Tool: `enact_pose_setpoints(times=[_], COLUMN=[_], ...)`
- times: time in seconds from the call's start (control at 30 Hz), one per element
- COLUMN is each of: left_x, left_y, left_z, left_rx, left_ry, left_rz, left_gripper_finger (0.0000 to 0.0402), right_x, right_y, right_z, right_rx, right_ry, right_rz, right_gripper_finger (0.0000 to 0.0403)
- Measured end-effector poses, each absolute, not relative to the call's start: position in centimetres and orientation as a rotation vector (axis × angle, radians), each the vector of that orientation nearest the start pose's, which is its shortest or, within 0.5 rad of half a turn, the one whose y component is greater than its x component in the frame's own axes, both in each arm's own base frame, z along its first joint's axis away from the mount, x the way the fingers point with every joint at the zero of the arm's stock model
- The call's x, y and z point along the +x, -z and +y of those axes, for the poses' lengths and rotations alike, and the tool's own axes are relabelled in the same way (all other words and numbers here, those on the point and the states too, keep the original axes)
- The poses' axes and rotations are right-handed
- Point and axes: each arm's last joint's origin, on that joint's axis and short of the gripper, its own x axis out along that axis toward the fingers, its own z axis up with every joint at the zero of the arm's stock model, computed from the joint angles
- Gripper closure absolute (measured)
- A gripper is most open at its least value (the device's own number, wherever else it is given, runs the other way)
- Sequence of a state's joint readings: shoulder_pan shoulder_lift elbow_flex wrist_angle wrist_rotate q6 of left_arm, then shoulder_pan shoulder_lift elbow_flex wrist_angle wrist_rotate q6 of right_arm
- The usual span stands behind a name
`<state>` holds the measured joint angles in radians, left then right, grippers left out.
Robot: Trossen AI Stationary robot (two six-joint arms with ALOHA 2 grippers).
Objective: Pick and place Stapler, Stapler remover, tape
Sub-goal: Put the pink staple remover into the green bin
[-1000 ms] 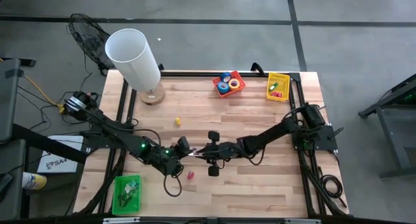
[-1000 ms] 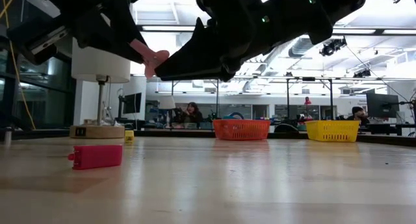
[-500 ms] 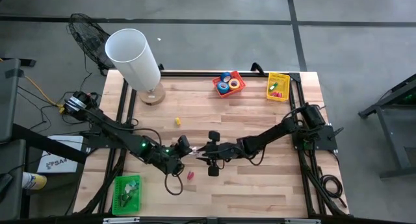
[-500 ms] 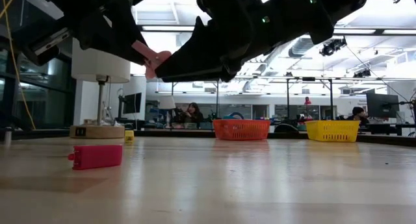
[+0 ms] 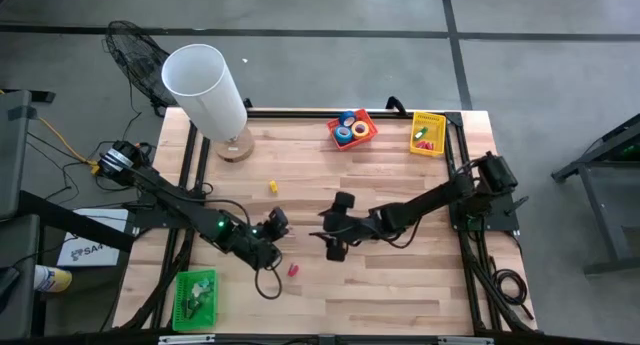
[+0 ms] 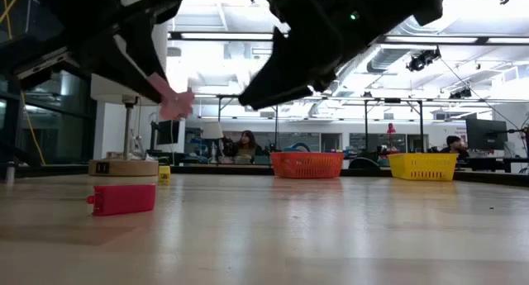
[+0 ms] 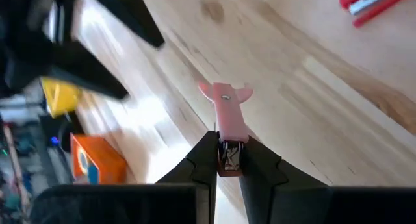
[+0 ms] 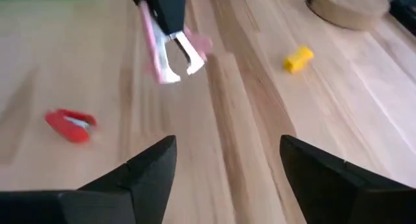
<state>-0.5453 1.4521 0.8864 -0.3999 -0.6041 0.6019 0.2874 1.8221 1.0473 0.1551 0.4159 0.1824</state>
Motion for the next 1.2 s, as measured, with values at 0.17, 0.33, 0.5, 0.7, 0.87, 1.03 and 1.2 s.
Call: enact_pose_setpoints(times=[0.17, 0.33, 0.5, 0.7, 0.87, 1.03, 1.2], left_x=[24.3, 23.9, 22.4, 19.8, 17.5, 15.5, 14.3], left_y=[-21.5, -23.6, -24.4, -24.2, -24.0, -23.8, -23.8], left_z=[-12.9, -13.0, -14.9, -17.7, -19.2, -20.2, -20.9], left_rx=[1.002, 0.792, 0.691, 0.648, 0.513, 0.389, 0.26], left_ry=[0.169, 0.157, 0.217, 0.359, 0.382, 0.348, 0.327], left_rz=[0.917, 1.028, 1.071, 1.099, 1.199, 1.296, 1.373], left_gripper_finger=[0.0362, 0.0362, 0.0362, 0.0362, 0.0362, 0.0362, 0.0362], right_x=[36.2, 36.1, 36.0, 36.1, 36.1, 36.1, 36.2], right_y=[-17.0, -16.9, -16.8, -16.8, -16.8, -16.9, -17.0], right_z=[9.4, 9.5, 9.6, 9.6, 9.5, 9.5, 9.5], right_rx=[-0.052, -0.094, -0.097, -0.092, -0.089, -0.09, -0.083], right_ry=[0.2, 0.17, 0.151, 0.144, 0.147, 0.158, 0.158], right_rz=[0.638, 0.664, 0.675, 0.673, 0.673, 0.666, 0.65], right_gripper_finger=[0.0137, 0.0137, 0.0137, 0.0137, 0.0137, 0.0137, 0.0137])
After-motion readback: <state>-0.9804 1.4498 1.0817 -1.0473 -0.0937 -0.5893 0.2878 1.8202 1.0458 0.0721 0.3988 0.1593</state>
